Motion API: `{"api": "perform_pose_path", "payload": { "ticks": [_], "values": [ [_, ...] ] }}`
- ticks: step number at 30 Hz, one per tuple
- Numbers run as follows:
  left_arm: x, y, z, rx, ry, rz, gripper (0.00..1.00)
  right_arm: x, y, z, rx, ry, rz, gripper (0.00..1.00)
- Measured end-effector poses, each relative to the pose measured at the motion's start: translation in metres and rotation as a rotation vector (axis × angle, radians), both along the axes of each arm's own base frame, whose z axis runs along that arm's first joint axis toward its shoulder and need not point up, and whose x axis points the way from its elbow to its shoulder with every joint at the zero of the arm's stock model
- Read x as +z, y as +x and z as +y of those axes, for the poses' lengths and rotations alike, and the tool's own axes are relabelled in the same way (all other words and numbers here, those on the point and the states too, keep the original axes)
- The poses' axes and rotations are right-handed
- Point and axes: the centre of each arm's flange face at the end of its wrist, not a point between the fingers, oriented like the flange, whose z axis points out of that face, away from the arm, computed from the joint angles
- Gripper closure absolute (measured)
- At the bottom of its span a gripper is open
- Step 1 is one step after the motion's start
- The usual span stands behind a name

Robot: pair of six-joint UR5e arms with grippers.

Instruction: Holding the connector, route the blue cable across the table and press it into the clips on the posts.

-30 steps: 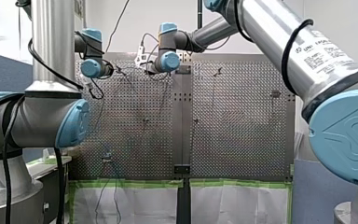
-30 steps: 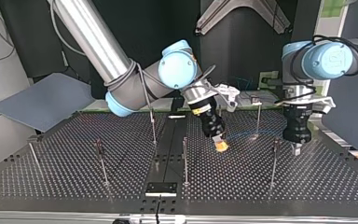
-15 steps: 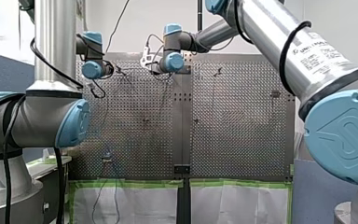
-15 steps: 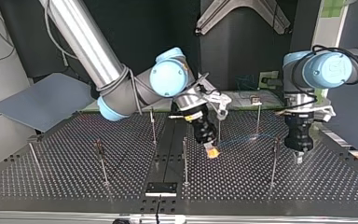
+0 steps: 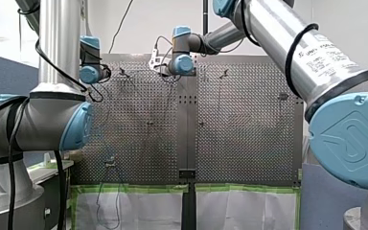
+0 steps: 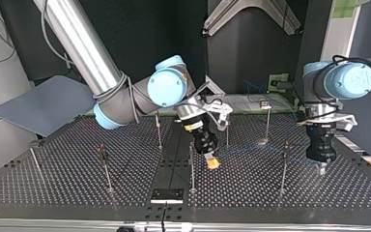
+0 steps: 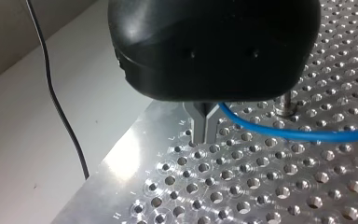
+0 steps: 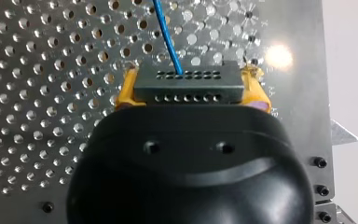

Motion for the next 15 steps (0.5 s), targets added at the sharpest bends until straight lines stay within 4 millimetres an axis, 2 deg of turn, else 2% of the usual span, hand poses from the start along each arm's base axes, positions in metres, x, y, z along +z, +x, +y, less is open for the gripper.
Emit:
{"api": "perform_pose_path", "payload": {
  "ticks": [3,4,5,6,8,9,10,11,12,14,15],
  "values": [
    [0.0002,0.0009,-0.0015,-0.019,0.0,-0.005,0.99,-0.0004,-0.0013,-0.0024,-0.001,0.0,0.001,1.0],
    [0.0004,0.001,-0.0022,-0.024,-0.001,-0.006,0.96,-0.0004,-0.0015,-0.0029,-0.002,-0.001,0.001,1.0],
    [0.0005,0.0011,-0.0028,-0.028,-0.003,-0.007,0.88,-0.0005,-0.0018,-0.0033,-0.002,-0.001,0.002,1.0],
    [0.0005,0.0011,-0.0033,-0.03,-0.004,-0.007,0.88,-0.0004,-0.0019,-0.0034,-0.002,-0.002,0.002,1.0],
    [0.0,0.0008,-0.0038,-0.029,-0.008,-0.004,0.65,-0.0006,-0.0018,-0.0034,-0.002,-0.003,0.003,1.0],
    [-0.0003,0.0005,-0.0037,-0.026,-0.01,-0.001,0.65,-0.0005,-0.0019,-0.0036,-0.002,-0.003,0.004,1.0],
    [-0.0007,0.0002,-0.0036,-0.021,-0.012,0.003,0.4,-0.0006,-0.002,-0.0037,-0.002,-0.004,0.004,1.0],
    [-0.0013,-0.0004,-0.0035,-0.014,-0.013,0.008,0.29,-0.0006,-0.0019,-0.0037,-0.001,-0.004,0.005,1.0],
    [-0.0019,-0.0009,-0.0034,-0.008,-0.012,0.014,0.29,-0.0006,-0.0018,-0.0036,0.0,-0.005,0.005,1.0],
    [-0.0034,-0.0024,-0.0029,0.011,-0.007,0.029,0.0,-0.0006,-0.0017,-0.0035,0.002,-0.006,0.006,1.0],
    [-0.0038,-0.0031,-0.0026,0.019,-0.004,0.035,0.0,-0.0005,-0.0017,-0.0035,0.002,-0.006,0.006,1.0]
  ]
}}
